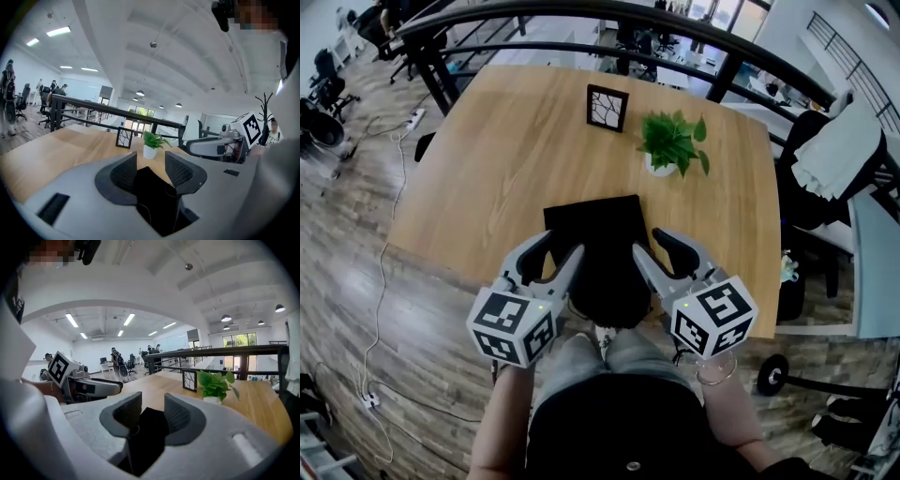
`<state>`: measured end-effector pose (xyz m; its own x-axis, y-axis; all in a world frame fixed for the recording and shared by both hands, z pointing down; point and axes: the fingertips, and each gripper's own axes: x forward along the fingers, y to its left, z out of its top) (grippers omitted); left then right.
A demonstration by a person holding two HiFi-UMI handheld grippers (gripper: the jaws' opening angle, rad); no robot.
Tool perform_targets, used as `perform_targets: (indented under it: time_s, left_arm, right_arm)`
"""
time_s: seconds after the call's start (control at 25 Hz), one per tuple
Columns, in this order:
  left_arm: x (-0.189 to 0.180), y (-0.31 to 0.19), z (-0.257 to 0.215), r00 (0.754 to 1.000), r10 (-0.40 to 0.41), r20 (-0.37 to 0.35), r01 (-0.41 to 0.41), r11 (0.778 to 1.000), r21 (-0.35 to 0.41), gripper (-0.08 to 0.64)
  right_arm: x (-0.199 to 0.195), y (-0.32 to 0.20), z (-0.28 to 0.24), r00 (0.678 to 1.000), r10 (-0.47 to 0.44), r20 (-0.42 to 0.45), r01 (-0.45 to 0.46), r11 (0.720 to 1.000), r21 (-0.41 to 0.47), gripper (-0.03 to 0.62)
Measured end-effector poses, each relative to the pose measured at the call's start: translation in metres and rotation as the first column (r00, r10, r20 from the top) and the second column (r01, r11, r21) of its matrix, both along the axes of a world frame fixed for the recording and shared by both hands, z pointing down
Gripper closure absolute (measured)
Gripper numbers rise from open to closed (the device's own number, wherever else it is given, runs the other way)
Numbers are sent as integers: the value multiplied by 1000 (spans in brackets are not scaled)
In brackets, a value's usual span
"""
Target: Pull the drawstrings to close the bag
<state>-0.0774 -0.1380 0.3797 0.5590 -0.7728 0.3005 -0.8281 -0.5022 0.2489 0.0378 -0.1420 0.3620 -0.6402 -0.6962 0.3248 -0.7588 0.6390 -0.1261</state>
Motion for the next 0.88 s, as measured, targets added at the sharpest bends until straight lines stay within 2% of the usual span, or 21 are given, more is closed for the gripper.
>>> perform_targets:
  time_s: [0.16, 0.28, 0.44, 0.68, 0.88]
  left_arm:
    - [-3, 1, -21, 1000, -18, -1, 18, 998, 65, 377]
    - [-4, 2, -33, 1000, -25, 0, 25, 994, 108, 444]
    - [-5, 5, -39, 999, -37, -9, 38, 990, 138, 509]
    - [-5, 10, -32, 999, -42, -7, 42, 992, 121, 545]
    - [-3, 10, -22, 1000, -25, 7, 24, 997, 70, 546]
  right_arm:
    - [-10, 2, -25, 1000, -24, 5, 24, 997, 80, 487]
    - [-14, 3, -35, 1000, -30, -3, 30, 992, 124, 558]
    - [-21, 6, -41, 999, -54, -3, 54, 987, 152, 592]
    - [-26, 11, -48, 998, -62, 27, 56, 981, 183, 594]
    - [-29, 10, -39, 997, -83, -12, 83, 982, 168, 594]
